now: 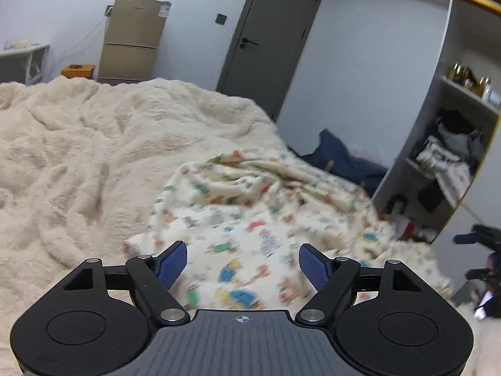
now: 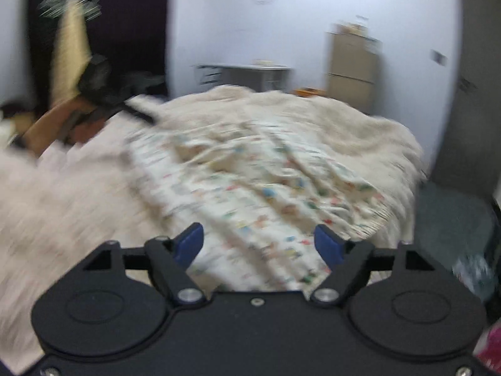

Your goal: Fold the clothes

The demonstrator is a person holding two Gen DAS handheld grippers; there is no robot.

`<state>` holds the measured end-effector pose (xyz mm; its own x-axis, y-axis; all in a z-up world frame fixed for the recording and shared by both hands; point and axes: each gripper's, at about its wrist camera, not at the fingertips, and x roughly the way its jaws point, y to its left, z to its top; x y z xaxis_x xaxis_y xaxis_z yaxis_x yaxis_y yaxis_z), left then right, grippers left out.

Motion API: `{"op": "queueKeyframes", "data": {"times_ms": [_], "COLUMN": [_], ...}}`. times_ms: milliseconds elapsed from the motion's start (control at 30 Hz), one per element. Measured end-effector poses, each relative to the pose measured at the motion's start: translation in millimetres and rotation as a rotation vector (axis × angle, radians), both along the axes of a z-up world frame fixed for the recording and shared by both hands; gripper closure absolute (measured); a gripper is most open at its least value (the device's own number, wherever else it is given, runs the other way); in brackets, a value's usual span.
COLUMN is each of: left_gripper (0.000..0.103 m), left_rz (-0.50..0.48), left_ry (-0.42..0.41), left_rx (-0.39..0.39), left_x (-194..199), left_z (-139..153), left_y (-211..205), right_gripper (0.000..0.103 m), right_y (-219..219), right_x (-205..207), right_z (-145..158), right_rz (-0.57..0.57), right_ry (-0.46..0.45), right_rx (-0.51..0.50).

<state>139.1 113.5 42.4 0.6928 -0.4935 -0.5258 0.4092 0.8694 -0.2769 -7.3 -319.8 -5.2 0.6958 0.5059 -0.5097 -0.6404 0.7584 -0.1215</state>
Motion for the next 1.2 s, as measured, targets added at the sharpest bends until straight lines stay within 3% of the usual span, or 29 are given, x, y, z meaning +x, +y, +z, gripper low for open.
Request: {"op": "queueKeyframes", "data": {"times_ms": [100, 133, 167, 200, 233, 267, 333, 433, 567, 667, 700, 800, 867, 933, 1033, 1133, 1200], "left_gripper": [0.028, 0.028, 0.029, 0.029, 0.041, 0.069, 0.098, 0.100, 0.100, 0.100, 0.100, 0.097, 0.076, 0.060, 0.049, 0.041, 0.041], "left_rz": [0.095, 0.105, 0.115, 0.123, 0.123, 0.121, 0.117, 0.112, 0.059, 0.039, 0.029, 0.020, 0.027, 0.051, 0.086, 0.047, 0.011], "left_ry": [0.054, 0.070, 0.087, 0.109, 0.129, 0.142, 0.151, 0.082, -0.057, -0.127, -0.140, -0.128, -0.120, -0.126, -0.120, -0.066, -0.015], "left_rx": [-0.056, -0.072, -0.087, -0.096, -0.091, -0.078, -0.067, -0.120, -0.201, -0.128, -0.061, 0.045, 0.068, 0.030, -0.061, -0.162, -0.168], "left_x": [14, 20, 25, 31, 36, 40, 43, 27, -28, -76, -97, -121, -128, -124, -99, -61, -37], "left_z": [-9, -12, -16, -21, -27, -32, -38, -26, 8, 20, 20, 11, 7, 12, 25, 29, 23], "left_y": [19, 21, 24, 24, 22, 19, 15, 17, 28, 25, 21, 16, 21, 34, 51, 53, 45], "right_gripper": [0.036, 0.043, 0.059, 0.066, 0.073, 0.085, 0.091, 0.093, 0.092, 0.087, 0.085, 0.074, 0.058, 0.046, 0.041, 0.040, 0.043], "right_y": [23, 35, 38, 44, 47, 43, 33, 19, -5, -7, -3, 3, 2, -6, -21, -32, -26], "right_x": [8, 14, 15, 17, 17, 14, 8, -2, -26, -36, -37, -41, -45, -45, -29, 16, 43], "right_z": [-13, -23, -25, -32, -35, -30, -20, -5, 19, 14, 5, -6, -1, 14, 34, 37, 22], "right_rz": [0.030, 0.040, 0.044, 0.060, 0.079, 0.078, 0.075, 0.072, 0.125, 0.195, 0.231, 0.295, 0.306, 0.286, 0.221, 0.089, -0.015], "right_ry": [0.042, 0.074, 0.080, 0.096, 0.098, 0.085, 0.061, 0.024, -0.047, -0.034, -0.005, 0.017, -0.001, -0.033, -0.031, 0.094, 0.161], "right_rx": [-0.054, -0.080, -0.085, -0.100, -0.105, -0.088, -0.054, -0.004, 0.052, -0.014, -0.055, -0.116, -0.099, -0.013, 0.185, 0.396, 0.421]}}
